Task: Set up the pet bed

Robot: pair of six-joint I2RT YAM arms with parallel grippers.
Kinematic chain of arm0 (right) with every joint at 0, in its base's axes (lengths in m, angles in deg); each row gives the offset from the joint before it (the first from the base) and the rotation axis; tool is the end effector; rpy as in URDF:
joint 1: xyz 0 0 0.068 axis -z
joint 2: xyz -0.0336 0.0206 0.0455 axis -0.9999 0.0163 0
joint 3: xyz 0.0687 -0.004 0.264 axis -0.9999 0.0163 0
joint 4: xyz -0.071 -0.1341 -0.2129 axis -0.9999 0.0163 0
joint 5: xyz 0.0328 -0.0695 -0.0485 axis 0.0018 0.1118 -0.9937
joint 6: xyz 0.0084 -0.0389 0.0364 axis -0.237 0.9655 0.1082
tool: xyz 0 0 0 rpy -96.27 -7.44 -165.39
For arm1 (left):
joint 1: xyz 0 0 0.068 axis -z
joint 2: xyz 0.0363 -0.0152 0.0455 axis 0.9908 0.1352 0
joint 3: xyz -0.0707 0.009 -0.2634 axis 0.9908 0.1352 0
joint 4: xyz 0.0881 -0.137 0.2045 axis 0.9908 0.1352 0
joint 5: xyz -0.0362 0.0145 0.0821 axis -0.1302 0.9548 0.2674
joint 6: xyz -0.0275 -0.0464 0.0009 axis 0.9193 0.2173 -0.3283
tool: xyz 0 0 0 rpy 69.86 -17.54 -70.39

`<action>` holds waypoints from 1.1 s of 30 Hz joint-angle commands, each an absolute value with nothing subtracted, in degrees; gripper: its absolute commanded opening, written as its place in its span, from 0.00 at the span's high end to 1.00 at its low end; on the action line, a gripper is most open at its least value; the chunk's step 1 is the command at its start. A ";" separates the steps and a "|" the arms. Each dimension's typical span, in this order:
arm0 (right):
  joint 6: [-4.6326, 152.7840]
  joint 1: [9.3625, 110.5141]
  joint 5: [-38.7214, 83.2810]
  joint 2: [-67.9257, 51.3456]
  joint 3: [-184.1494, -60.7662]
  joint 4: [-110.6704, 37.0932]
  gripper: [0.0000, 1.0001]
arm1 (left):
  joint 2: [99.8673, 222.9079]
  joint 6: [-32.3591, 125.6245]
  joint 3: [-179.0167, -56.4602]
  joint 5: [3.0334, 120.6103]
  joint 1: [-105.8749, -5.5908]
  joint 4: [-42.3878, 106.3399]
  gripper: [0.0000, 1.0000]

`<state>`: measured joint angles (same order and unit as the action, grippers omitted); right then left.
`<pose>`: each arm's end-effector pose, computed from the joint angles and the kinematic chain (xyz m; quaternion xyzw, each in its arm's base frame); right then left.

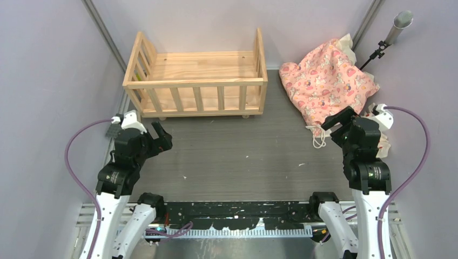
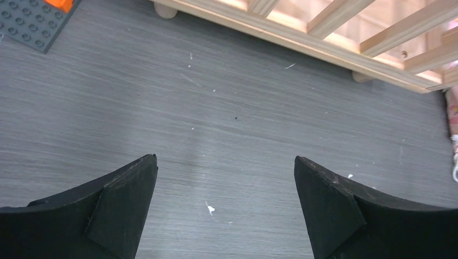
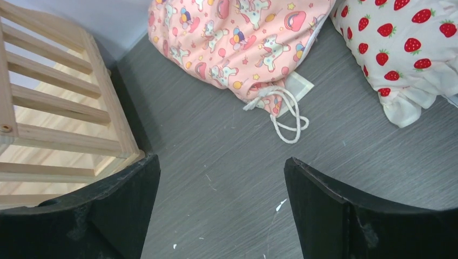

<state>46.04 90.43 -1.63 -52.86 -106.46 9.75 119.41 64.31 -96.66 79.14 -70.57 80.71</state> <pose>0.1081 -0.0125 0.3780 0.3312 0.7652 0.0417 0.5505 0.1092 -0.0169 0.3376 -0.1710 0.8426 -0.1132 0.4980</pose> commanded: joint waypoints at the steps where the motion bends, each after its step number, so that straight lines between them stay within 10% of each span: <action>1: 45.64 90.65 -0.98 -51.47 -108.24 10.87 0.11 | 120.12 62.51 -98.53 81.93 -70.52 82.83 0.00; 33: 46.53 93.57 -15.57 -13.99 -129.47 10.37 0.05 | 124.60 56.86 -101.64 74.84 -70.48 84.88 0.00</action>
